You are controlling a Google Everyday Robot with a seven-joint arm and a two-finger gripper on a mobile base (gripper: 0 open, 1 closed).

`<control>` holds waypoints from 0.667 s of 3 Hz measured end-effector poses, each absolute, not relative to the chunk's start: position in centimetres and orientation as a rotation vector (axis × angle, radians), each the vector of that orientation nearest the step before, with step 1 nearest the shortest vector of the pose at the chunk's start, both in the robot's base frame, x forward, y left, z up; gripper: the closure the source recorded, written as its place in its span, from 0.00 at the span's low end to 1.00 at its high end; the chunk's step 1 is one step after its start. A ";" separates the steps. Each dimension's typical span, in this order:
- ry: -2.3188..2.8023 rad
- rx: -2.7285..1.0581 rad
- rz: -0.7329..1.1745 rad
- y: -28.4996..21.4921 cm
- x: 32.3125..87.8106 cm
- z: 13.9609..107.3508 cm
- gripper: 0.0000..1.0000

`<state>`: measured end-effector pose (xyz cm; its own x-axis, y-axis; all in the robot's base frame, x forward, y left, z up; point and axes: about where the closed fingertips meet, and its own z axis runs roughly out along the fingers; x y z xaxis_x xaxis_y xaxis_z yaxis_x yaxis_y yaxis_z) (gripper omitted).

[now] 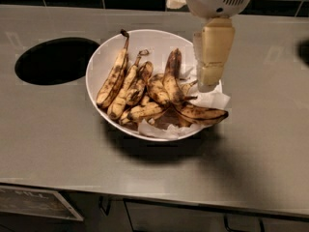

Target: Pick banana from white bowl

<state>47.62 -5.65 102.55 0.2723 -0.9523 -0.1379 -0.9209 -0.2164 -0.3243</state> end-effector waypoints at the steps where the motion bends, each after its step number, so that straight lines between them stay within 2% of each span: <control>1: 1.559 -2.319 -0.098 -2.0 48.8 102.6 0.00; 2: 1.448 -2.376 -0.050 0.9 50.8 101.6 0.00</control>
Offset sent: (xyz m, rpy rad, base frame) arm 0.0313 0.0714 -0.0369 -0.0535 0.1548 0.3434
